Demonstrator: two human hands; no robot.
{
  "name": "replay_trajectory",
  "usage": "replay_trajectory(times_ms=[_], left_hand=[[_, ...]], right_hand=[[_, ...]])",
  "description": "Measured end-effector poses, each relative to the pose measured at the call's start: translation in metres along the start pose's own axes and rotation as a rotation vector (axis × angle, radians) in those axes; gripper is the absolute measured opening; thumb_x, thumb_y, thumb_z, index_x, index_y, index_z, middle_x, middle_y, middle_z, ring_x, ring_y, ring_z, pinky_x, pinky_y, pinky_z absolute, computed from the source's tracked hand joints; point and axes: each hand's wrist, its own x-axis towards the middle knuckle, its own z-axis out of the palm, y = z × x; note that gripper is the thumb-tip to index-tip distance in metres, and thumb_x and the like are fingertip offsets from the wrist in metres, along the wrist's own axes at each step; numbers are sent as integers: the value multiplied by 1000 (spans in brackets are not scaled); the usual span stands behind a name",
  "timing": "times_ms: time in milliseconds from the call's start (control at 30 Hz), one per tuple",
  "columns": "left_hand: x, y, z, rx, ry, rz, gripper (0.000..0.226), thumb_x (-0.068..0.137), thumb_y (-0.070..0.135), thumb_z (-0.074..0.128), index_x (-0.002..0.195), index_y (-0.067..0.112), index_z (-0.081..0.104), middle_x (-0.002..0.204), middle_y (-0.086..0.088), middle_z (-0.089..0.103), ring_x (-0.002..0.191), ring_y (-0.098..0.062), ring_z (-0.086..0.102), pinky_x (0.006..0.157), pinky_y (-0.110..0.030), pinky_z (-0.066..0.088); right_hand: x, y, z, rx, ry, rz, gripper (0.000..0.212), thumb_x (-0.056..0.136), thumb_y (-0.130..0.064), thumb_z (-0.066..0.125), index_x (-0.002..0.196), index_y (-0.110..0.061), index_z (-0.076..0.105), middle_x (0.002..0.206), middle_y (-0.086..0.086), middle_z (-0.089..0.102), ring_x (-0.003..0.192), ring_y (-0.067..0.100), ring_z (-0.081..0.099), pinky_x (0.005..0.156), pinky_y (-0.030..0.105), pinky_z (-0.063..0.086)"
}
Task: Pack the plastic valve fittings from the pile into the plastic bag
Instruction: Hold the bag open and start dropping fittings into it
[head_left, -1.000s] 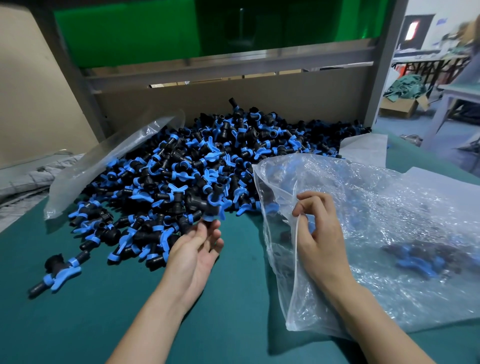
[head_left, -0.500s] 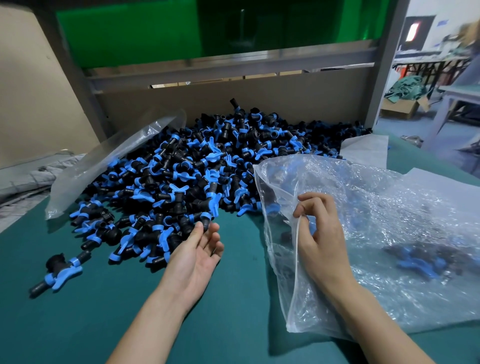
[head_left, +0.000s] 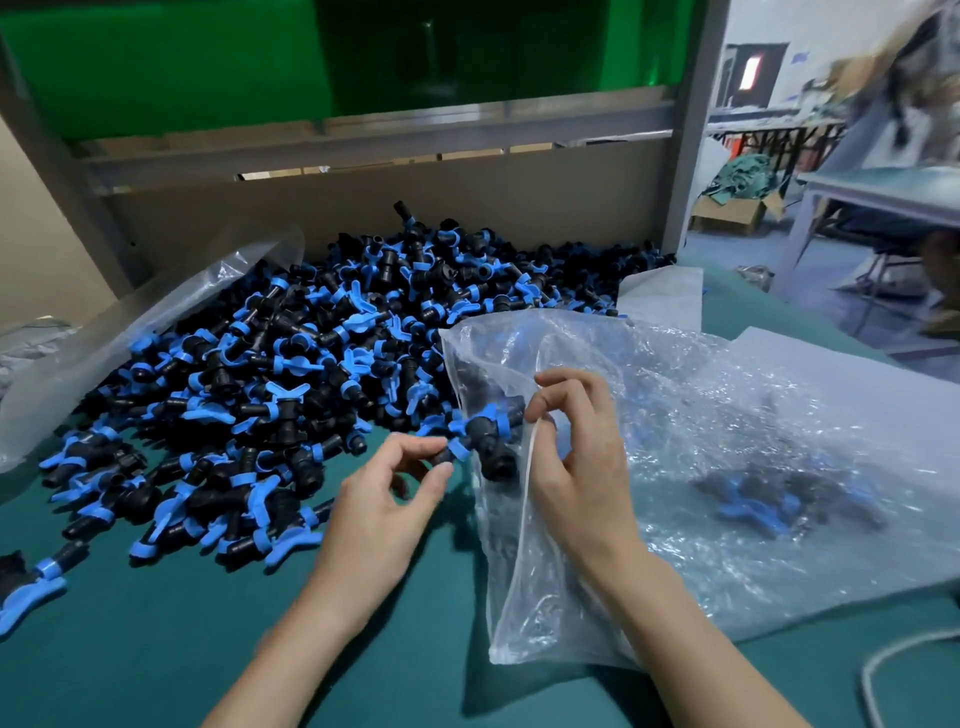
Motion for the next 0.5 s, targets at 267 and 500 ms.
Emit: replay_trajectory(times_ms=[267,500], left_hand=[[0,-1,-12,186,57,40,18,90,25,68,95,41,63,95,28,65,67,1,55,61,-17,40],[9,12,23,200,-110,149,18,87,21,71,97,35,66,92,16,68,59,17,49,58,-3,35]], right_hand=[[7,-4,-6,45,53,21,17,82,-2,46,85,-17,53,107,-3,51,103,4,53,65,12,38],[-2,-11,-2,6,-18,-104,11,84,-9,44,88,-15,53,109,-2,49,102,6,52,81,29,47]])
